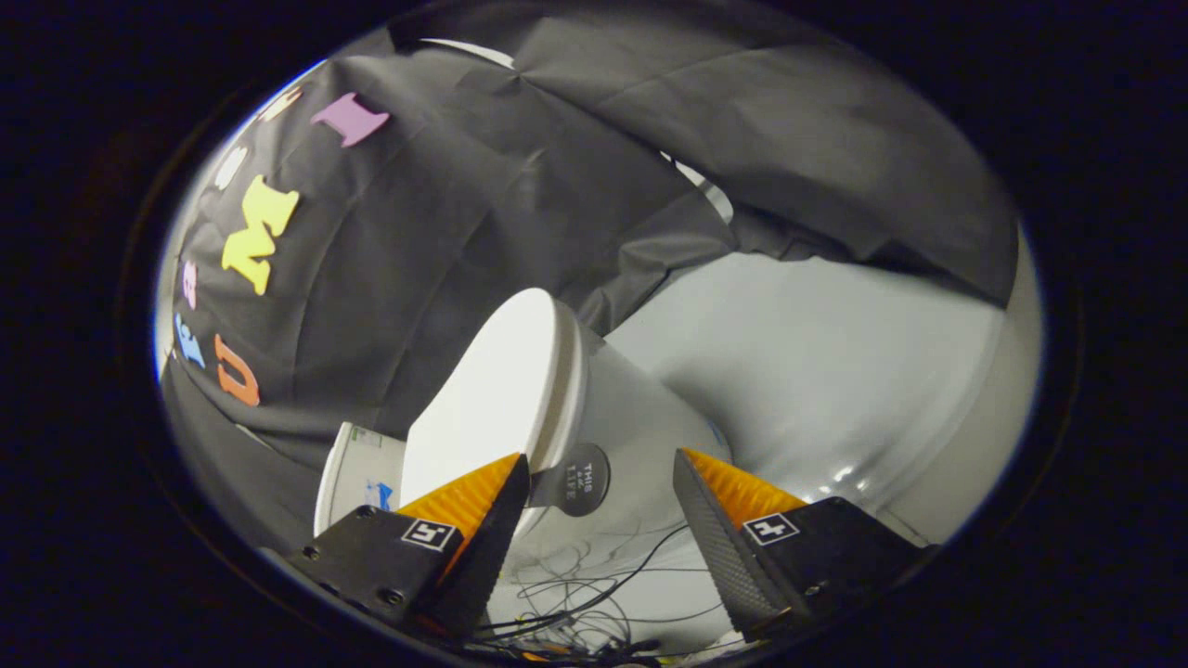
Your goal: Open the toilet lid.
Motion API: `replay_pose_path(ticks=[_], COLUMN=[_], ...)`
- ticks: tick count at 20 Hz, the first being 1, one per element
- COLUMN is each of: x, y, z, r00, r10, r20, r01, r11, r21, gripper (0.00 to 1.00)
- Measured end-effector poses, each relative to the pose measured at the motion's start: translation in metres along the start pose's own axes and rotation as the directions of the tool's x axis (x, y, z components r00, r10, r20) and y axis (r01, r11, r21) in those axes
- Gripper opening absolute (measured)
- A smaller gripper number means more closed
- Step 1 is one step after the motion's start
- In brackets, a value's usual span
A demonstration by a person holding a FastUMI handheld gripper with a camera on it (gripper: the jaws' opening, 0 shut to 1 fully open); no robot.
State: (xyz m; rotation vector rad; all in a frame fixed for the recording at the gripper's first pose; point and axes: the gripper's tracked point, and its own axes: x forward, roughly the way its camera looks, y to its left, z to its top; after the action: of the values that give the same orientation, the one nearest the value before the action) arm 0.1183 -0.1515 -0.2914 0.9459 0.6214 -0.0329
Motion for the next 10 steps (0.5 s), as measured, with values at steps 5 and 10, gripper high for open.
replay_pose_path(ticks=[5, 10], x=[0.007, 0.014], y=[0.007, 0.013], z=[-0.007, -0.015], r00=[0.997, 0.995], r10=[0.074, 0.088], r20=[-0.030, -0.053], r01=[-0.071, -0.082], r11=[0.992, 0.991], r21=[0.109, 0.105], gripper=[0.81, 0.60])
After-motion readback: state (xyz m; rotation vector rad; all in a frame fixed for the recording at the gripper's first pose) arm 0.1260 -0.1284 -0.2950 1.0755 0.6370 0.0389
